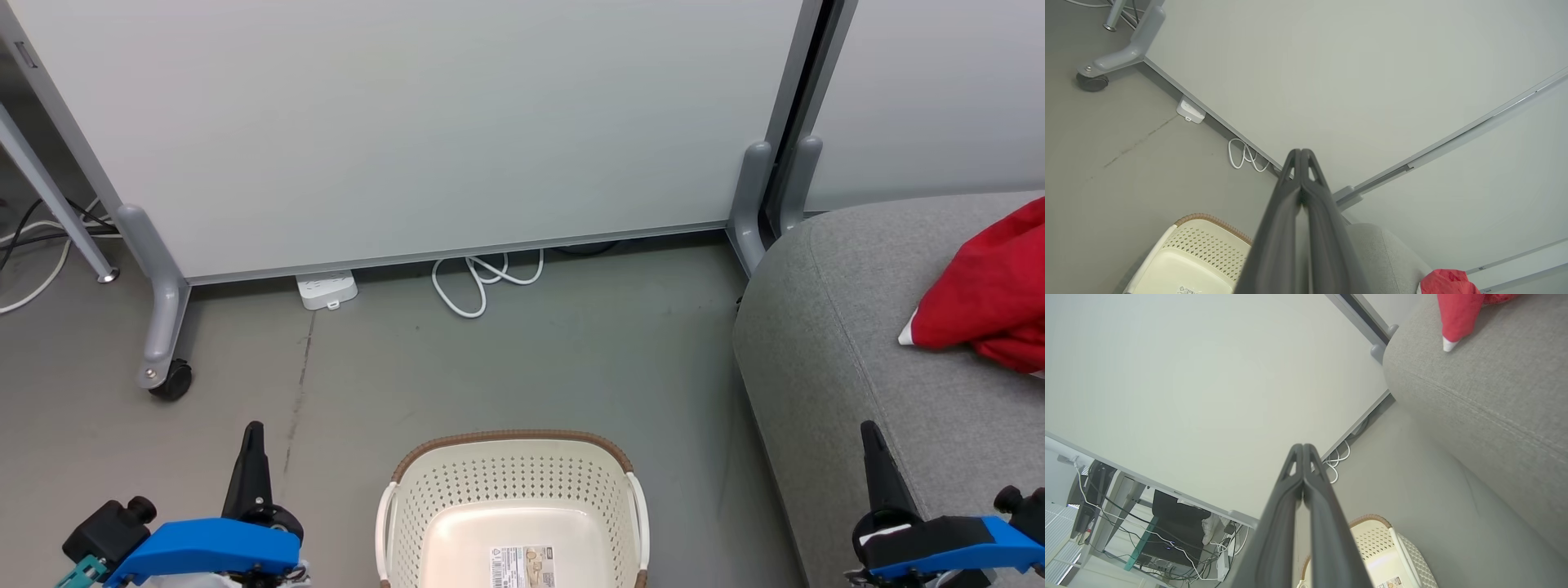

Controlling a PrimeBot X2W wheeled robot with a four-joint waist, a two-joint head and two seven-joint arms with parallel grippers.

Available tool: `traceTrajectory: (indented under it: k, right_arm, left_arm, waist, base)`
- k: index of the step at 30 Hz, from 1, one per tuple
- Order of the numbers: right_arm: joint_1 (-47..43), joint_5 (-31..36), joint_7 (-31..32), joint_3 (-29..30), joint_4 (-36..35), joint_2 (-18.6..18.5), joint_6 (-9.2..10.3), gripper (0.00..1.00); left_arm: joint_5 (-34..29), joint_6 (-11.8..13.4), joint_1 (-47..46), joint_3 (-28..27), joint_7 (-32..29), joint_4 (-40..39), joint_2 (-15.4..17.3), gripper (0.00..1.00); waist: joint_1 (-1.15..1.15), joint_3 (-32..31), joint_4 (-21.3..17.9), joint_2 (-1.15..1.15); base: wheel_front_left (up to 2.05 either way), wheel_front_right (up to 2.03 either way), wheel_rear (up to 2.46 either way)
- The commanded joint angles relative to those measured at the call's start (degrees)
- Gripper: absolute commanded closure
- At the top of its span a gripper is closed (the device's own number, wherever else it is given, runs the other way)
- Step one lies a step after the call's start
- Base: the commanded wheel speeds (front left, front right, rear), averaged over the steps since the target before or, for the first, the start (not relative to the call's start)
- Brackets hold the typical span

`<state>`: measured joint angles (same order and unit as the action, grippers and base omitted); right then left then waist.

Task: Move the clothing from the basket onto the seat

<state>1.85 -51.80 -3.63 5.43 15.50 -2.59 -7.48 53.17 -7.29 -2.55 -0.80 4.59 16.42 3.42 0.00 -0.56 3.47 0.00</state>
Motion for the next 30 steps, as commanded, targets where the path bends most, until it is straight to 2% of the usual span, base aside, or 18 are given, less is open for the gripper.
traceTrajectory:
  k: [1,30]
  right_arm:
    - [1.7,-2.4,0.5,0.2,-0.8,-0.3,-0.02,1.00]
    - [3.1,-19.7,5.0,0.6,-1.2,-0.4,-0.02,1.00]
  left_arm:
    - [2.4,-0.1,-1.7,-0.3,-0.6,-0.9,0.4,1.00]
    - [19.5,-0.2,-2.8,-2.3,-5.0,-1.7,0.4,1.00]
  waist:
    - [0.00,0.0,-0.1,0.00]
    - [0.00,0.3,-1.4,0.00]
  base:
    - [0.00,0.00,0.00]
    - [0.00,0.00,0.00]
